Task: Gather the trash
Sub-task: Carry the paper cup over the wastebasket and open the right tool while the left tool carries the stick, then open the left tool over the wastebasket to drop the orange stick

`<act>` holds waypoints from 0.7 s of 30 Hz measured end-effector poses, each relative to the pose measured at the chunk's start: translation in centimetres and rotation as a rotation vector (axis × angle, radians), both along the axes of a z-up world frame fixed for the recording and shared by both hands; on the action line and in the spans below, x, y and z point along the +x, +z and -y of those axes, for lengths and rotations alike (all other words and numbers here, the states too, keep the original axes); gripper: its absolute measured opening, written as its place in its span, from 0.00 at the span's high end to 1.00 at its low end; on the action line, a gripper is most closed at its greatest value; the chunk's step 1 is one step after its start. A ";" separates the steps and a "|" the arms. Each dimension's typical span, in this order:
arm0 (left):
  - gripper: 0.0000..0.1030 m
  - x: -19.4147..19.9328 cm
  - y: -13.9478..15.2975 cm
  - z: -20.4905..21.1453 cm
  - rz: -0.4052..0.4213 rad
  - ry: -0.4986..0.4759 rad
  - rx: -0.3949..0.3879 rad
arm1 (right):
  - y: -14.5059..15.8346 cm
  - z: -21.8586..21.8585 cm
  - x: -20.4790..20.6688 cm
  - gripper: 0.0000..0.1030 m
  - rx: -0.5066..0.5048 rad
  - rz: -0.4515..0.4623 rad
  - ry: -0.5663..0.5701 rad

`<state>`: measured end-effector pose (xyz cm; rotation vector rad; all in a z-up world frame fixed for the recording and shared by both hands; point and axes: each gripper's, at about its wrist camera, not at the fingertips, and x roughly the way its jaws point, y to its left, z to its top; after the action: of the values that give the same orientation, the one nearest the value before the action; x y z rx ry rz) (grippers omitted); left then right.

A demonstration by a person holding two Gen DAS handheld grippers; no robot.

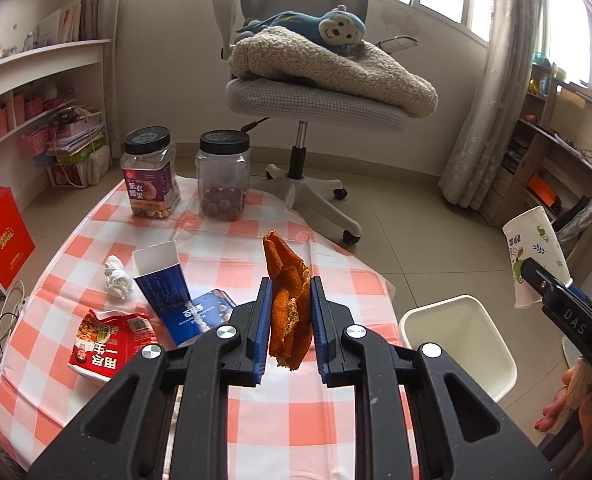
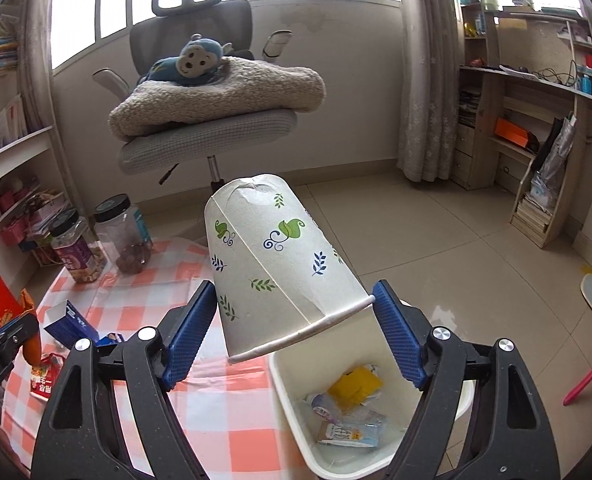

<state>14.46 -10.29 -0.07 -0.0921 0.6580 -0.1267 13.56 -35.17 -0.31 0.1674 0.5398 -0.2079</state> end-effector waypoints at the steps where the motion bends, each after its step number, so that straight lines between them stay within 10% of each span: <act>1: 0.82 0.1 0.1 0.7 0.000 -0.011 0.001 | -0.1 0.8 -0.1 0.24 0.007 -0.003 -0.016; 21: 0.81 1.3 -0.9 17.2 -0.049 -0.266 0.027 | 0.2 13.0 -4.7 0.07 0.141 0.029 -0.354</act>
<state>15.78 -27.54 -1.01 0.0192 0.7189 -0.3720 8.83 -48.14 -0.15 0.4029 0.4939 -0.5113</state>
